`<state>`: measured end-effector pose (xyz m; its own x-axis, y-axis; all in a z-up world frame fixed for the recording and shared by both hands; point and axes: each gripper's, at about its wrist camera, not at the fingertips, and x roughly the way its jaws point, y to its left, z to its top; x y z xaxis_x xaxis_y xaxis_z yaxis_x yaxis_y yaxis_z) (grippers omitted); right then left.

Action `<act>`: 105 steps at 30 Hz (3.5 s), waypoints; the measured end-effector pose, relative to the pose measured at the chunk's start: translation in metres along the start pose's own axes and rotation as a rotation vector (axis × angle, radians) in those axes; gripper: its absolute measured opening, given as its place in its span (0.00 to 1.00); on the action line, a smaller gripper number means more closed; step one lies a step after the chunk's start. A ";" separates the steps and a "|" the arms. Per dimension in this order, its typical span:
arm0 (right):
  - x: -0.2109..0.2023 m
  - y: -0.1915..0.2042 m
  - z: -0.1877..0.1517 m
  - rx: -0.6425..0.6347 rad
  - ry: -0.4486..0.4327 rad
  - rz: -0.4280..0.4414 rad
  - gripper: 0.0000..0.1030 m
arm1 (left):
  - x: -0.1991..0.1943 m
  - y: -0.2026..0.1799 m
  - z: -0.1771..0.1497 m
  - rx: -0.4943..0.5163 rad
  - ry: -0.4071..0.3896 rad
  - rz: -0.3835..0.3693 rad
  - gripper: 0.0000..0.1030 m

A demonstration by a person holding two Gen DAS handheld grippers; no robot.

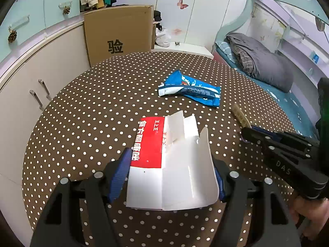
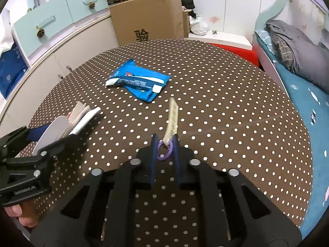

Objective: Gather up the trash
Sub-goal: 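Grasp the white-red paper carton with the left tool while the right tool grasps the purple-ring tag, then carry the carton and tag to the bin and open both tools, then move both tools back over the table toward the blue snack bag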

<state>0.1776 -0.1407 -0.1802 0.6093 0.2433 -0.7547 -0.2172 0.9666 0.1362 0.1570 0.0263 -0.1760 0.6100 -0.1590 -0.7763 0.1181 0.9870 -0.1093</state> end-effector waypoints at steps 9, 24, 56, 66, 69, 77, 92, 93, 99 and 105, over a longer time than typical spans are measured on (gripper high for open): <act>-0.027 -0.033 -0.003 0.069 -0.044 0.063 0.07 | -0.004 -0.012 0.007 0.015 -0.014 -0.014 0.66; -0.124 -0.139 0.013 0.191 -0.250 -0.007 0.07 | -0.018 -0.080 0.039 0.125 -0.071 -0.099 0.65; -0.064 -0.407 -0.157 0.873 -0.088 -0.139 0.79 | 0.057 -0.363 0.051 0.504 0.047 -0.367 0.65; -0.128 -0.419 -0.156 0.862 -0.210 -0.190 0.84 | 0.120 -0.433 0.031 0.604 0.197 -0.384 0.65; -0.136 -0.418 -0.155 0.859 -0.224 -0.200 0.85 | 0.141 -0.448 0.031 0.642 0.243 -0.369 0.66; -0.132 -0.406 -0.145 0.843 -0.207 -0.228 0.94 | 0.144 -0.437 0.044 0.601 0.250 -0.328 0.88; -0.143 -0.344 -0.097 0.716 -0.218 -0.214 0.94 | 0.052 -0.362 0.064 0.530 0.037 -0.329 0.88; -0.145 -0.338 -0.092 0.703 -0.223 -0.213 0.94 | 0.046 -0.356 0.065 0.523 0.021 -0.324 0.88; -0.154 -0.300 -0.061 0.617 -0.241 -0.191 0.94 | 0.013 -0.313 0.071 0.472 -0.046 -0.307 0.88; -0.148 -0.256 -0.033 0.507 -0.232 -0.140 0.94 | -0.015 -0.255 0.077 0.393 -0.111 -0.265 0.88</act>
<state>0.1180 -0.4267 -0.1242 0.7698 0.0664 -0.6349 0.2355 0.8949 0.3791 0.1779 -0.2254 -0.0892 0.5960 -0.4267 -0.6802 0.5550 0.8311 -0.0352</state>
